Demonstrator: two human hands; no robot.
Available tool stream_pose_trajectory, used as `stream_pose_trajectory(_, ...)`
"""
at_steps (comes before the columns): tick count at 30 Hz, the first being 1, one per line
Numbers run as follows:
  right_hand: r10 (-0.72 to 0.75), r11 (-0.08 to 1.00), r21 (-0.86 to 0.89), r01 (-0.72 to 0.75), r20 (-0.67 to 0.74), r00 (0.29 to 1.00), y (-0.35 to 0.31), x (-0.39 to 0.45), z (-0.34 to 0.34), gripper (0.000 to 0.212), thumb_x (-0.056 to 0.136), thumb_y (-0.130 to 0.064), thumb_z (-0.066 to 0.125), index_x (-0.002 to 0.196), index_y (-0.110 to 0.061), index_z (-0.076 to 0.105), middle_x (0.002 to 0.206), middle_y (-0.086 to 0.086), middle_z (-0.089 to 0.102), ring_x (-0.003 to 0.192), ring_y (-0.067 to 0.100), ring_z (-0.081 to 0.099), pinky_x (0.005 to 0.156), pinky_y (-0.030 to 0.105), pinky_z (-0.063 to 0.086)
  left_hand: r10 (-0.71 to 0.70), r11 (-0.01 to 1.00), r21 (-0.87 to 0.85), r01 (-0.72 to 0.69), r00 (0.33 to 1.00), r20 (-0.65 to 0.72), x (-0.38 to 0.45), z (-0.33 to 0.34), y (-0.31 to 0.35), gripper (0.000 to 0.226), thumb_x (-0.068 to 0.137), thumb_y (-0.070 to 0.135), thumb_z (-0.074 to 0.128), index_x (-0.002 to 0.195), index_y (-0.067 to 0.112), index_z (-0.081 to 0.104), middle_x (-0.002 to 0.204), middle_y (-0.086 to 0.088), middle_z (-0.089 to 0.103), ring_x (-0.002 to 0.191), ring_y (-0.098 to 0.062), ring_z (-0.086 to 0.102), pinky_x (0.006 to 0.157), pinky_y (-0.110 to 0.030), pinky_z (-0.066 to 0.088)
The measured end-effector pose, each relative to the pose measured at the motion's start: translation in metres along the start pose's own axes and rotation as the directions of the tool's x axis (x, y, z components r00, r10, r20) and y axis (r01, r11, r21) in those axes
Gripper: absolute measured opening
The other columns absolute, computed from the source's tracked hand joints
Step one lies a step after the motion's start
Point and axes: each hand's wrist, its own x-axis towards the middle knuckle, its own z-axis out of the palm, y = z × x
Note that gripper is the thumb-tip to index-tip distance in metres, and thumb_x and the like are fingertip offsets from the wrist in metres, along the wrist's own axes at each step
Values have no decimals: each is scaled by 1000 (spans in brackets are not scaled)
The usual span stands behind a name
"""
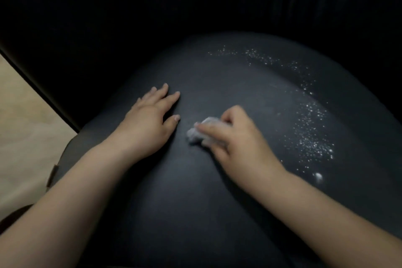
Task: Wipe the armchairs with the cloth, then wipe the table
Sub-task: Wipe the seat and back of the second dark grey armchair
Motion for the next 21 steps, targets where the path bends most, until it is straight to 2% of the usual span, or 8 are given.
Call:
stream_pose_trajectory(2, -65, 998, -12, 66, 88, 994, -1, -6, -8, 28, 82, -24, 68, 110, -26, 71, 90, 10, 48, 77, 25, 51, 68, 31, 48, 31, 999, 13, -31, 999, 13, -9, 2, 9, 60, 94, 39, 48, 149, 32, 25, 160, 5, 8, 147, -14, 1, 119, -34, 3)
stream_pose_trajectory(3, -19, 999, -42, 21, 68, 998, 11, -2, -15, 28, 83, -23, 69, 111, -25, 71, 90, 11, 48, 77, 27, 51, 70, 34, 49, 50, 998, 27, -51, 998, 24, -13, 3, 13, 61, 94, 41, 47, 149, 33, 24, 160, 7, 6, 147, -13, -1, 119, -33, 3)
stream_pose_trajectory(7, 237, 963, -90, -252, -154, 959, 47, -8, -37, 28, 86, -22, 68, 114, -26, 69, 93, 3, 41, 83, 20, 48, 79, 29, 43, 137, 988, 67, -139, 990, 31, -28, 7, 30, 62, 89, 49, 42, 148, 34, 28, 160, 10, 4, 146, -10, -5, 118, -31, -1)
stream_pose_trajectory(10, 34, 998, -49, -35, -30, 999, 12, -39, -17, 25, 86, -29, 63, 110, -28, 69, 89, 1, 42, 73, 15, 45, 66, 29, 43, 170, 984, 54, -171, 985, 16, -27, 14, 46, 60, 90, 46, 42, 147, 31, 32, 160, 10, 5, 146, -9, -3, 116, -26, -4)
stream_pose_trajectory(12, -21, 999, -42, 24, 71, 997, 11, -46, -25, 29, 84, -30, 60, 112, -31, 68, 89, 4, 46, 74, 19, 47, 64, 30, 45, 197, 979, 41, -197, 980, 14, -24, 18, 56, 59, 90, 42, 43, 147, 27, 34, 159, 10, 8, 146, -8, -1, 116, -25, -1)
stream_pose_trajectory(15, 157, 971, -164, -173, -110, 982, 61, -32, -55, 27, 84, -22, 69, 111, -26, 71, 89, 8, 46, 78, 26, 50, 71, 38, 49, 233, 971, 38, -235, 972, 31, -20, 21, 65, 59, 91, 40, 43, 147, 25, 34, 159, 11, 11, 145, -6, 2, 116, -26, 3)
stream_pose_trajectory(18, 304, 922, -158, -354, -271, 913, 86, -34, -68, 31, 83, -23, 71, 114, -29, 69, 92, 4, 43, 87, 25, 50, 77, 30, 44, 240, 970, 25, -241, 970, 52, -18, 23, 73, 60, 90, 40, 43, 148, 24, 32, 158, 11, 11, 145, -6, 1, 118, -28, 6)
stream_pose_trajectory(21, 166, 969, -156, -191, -161, 973, 64, -50, -55, 32, 81, -24, 72, 112, -32, 69, 92, 2, 44, 81, 21, 48, 69, 32, 45, 243, 969, 13, -245, 967, 73, -18, 29, 85, 65, 87, 47, 39, 149, 28, 28, 158, 14, 10, 145, -4, 1, 117, -26, 5)
